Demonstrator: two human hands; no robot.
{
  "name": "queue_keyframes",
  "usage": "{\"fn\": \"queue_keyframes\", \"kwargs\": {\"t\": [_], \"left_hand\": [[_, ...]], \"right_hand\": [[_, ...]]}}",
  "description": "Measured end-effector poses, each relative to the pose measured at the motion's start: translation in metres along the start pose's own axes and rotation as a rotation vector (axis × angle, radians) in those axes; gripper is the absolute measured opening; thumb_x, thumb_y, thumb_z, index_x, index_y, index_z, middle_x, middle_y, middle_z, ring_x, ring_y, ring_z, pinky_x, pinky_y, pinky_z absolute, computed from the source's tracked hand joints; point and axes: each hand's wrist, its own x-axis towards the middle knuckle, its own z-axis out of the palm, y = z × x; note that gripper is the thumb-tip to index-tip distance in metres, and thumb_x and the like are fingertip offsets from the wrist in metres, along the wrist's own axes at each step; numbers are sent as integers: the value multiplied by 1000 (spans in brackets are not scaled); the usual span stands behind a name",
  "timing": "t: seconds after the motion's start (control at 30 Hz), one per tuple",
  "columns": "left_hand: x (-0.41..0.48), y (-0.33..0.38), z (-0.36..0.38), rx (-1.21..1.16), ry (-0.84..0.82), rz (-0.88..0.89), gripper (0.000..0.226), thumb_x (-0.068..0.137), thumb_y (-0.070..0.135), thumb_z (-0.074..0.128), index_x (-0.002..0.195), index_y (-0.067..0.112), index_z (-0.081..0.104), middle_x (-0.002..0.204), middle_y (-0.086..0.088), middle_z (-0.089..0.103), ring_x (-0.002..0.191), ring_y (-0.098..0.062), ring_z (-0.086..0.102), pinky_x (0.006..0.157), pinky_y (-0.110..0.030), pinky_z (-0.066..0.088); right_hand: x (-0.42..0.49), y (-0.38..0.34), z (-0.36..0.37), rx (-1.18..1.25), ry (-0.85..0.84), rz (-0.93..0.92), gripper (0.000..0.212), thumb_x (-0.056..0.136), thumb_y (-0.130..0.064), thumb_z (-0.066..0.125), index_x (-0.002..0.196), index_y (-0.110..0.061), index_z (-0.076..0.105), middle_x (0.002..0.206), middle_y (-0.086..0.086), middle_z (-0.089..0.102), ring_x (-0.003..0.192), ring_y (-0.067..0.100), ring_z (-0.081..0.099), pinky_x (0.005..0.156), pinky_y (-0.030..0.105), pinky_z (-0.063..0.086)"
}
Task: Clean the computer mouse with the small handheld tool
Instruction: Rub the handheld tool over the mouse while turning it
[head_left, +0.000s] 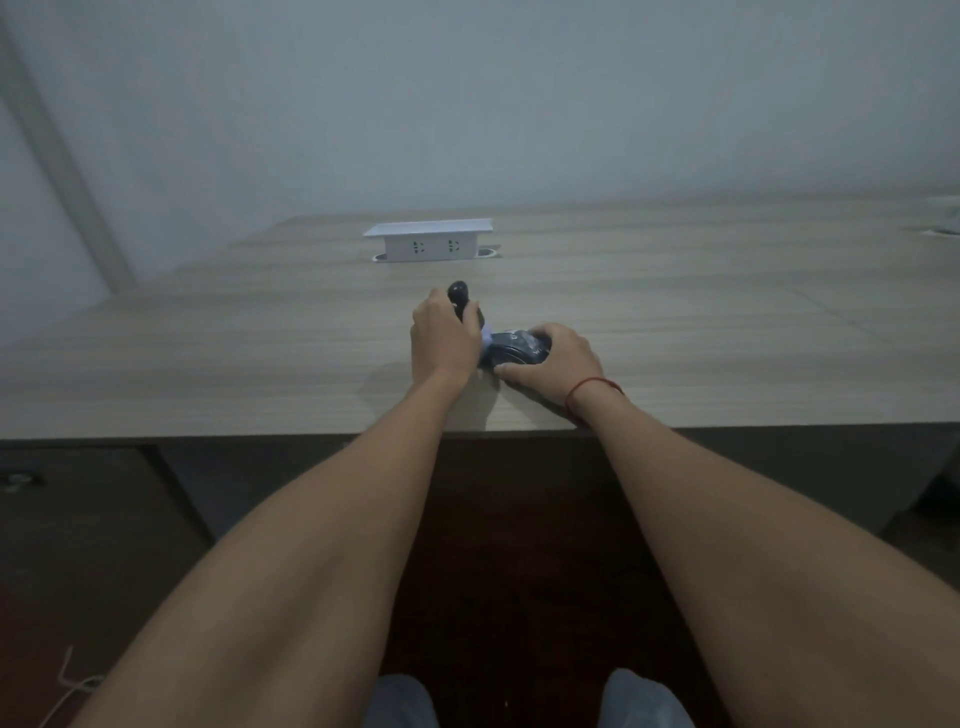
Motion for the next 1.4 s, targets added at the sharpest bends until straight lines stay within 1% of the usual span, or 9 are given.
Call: {"fn": "queue_keyframes", "kwargs": {"t": [0.13,0.33,0.43,0.67,0.8,0.93,1.2,1.3,1.4], "left_hand": [[-6,3,5,-92,46,0,23,92,23,58,100,1,60,97,-12,63,84,-17,55,71,-24,42],[-2,-19,2,54,-52,-78,26,93,22,58,110,1,58,112,-17,60,104,-30,58,80,-32,44],[1,-21,-1,5,-51,-80,27,93,22,58,110,1,58,113,-18,60,103,-29,59,84,-34,49],[-1,6,-1,-182,82,-29,24,93,24,58,102,1,60,97,-9,61,85,-13,54,70,-15,40],[-9,-8,14,-107,57,-57,25,91,22,59,105,1,59,105,-16,64,96,-26,62,81,-32,50],[-1,-13,8,14,-19,-51,26,93,22,58,109,2,57,111,-16,60,101,-28,59,86,-36,50],[1,13,10,-176,49,46,23,92,20,58,101,0,62,100,-15,66,93,-24,60,75,-22,42],[-5,14,22,-141,-33,101,20,92,20,58,101,2,62,99,-13,65,88,-18,56,78,-29,49],[-2,15,25,-96,-48,66,22,92,22,59,104,3,60,105,-14,63,96,-24,59,81,-30,48]], "right_hand": [[1,1,0,2,2,-10,63,59,-50,80,114,-25,62,111,1,68,100,24,64,92,45,53],[2,2,2,11,-14,-4,67,61,-51,80,120,-24,59,113,0,66,102,22,61,92,44,54],[2,3,1,19,-16,-9,67,62,-50,80,120,-23,60,114,1,66,102,21,62,92,43,54],[3,1,2,23,-18,-15,62,54,-57,75,108,-28,65,105,0,70,94,22,65,87,45,56],[3,2,3,35,-11,-15,56,55,-55,76,103,-27,67,101,1,71,92,24,67,85,46,56],[5,3,4,41,-13,-18,59,56,-55,78,107,-26,67,99,-1,71,90,21,66,85,44,57],[6,3,5,31,-18,-1,62,46,-64,70,95,-26,68,90,-3,72,84,21,67,80,46,57],[8,7,9,61,-30,10,67,38,-70,64,90,-28,66,86,-4,71,79,20,67,76,46,59],[8,8,9,84,-27,18,65,40,-69,67,90,-27,66,85,-3,71,78,20,67,75,45,59]]}}
